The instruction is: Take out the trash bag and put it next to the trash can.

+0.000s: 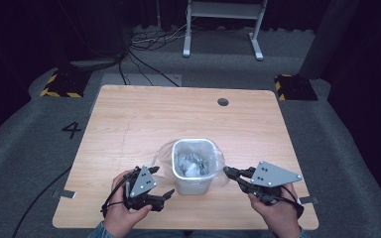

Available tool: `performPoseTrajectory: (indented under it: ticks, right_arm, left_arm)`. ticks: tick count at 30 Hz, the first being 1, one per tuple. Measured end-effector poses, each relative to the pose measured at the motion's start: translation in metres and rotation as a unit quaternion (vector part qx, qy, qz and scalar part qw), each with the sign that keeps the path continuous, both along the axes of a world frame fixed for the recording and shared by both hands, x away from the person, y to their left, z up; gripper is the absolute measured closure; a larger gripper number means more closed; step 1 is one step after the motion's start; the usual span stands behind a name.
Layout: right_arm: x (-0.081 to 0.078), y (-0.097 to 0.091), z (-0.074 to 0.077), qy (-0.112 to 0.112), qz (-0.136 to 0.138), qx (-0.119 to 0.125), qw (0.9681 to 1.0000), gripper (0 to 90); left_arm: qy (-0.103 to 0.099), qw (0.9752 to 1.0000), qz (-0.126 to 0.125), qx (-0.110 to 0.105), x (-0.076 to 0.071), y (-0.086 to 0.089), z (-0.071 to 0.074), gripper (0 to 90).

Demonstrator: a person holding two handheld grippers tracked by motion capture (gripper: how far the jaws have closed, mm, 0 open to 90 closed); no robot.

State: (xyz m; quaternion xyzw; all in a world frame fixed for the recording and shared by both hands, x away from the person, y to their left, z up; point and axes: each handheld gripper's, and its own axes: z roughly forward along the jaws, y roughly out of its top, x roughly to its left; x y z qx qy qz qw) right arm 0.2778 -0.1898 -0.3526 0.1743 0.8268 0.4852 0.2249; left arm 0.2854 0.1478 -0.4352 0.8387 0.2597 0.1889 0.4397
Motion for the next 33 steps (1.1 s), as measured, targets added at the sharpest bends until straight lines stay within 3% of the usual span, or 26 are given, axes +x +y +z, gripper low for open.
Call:
performPoseTrajectory:
  ticks: [2,5,7,8,9,11,13,21,27,33]
  right_arm:
    - [0.002,0.002,0.000,0.002,0.002,0.002,1.0000,89.7]
    - [0.004,0.003,0.000,0.006,0.007,0.005,0.9999,89.6]
    - [0.004,0.003,-0.001,0.007,0.010,0.003,0.9999,89.6]
    - [0.004,0.004,-0.002,0.008,0.010,0.002,0.9999,89.6]
    - [0.005,0.003,-0.002,0.009,0.009,0.000,0.9999,89.6]
    - [0.006,0.002,-0.005,0.013,0.007,-0.002,0.9999,89.6]
    - [0.006,0.001,-0.006,0.017,0.005,-0.001,0.9998,89.6]
    - [0.006,-0.002,-0.003,0.012,0.000,0.000,0.9999,89.4]
    - [0.015,-0.005,0.001,0.009,-0.009,0.000,0.9999,89.4]
    - [0.033,-0.014,-0.005,0.024,-0.024,0.010,0.9994,89.5]
  left_arm:
    - [0.000,0.9999,0.002,0.012,0.006,-0.005,-0.005,17.8]
    - [0.005,0.9988,-0.001,0.048,0.011,-0.010,-0.010,23.2]
    - [0.006,0.9981,-0.017,0.059,0.011,-0.008,-0.011,41.3]
    - [0.007,0.9980,-0.027,0.056,0.010,-0.007,-0.009,55.5]
    - [0.005,0.9981,-0.031,0.052,0.009,-0.005,-0.008,63.7]
    - [-0.004,0.9982,-0.036,0.048,0.005,-0.002,-0.003,78.0]
    - [-0.009,0.9987,-0.035,0.036,0.002,0.000,0.005,85.9]
    - [-0.045,0.9985,-0.031,-0.010,-0.011,0.011,0.039,89.0]
    - [-0.075,0.9972,0.007,-0.005,-0.001,0.018,0.057,89.1]
    - [-0.064,0.9970,0.044,-0.005,0.018,0.023,0.056,89.2]
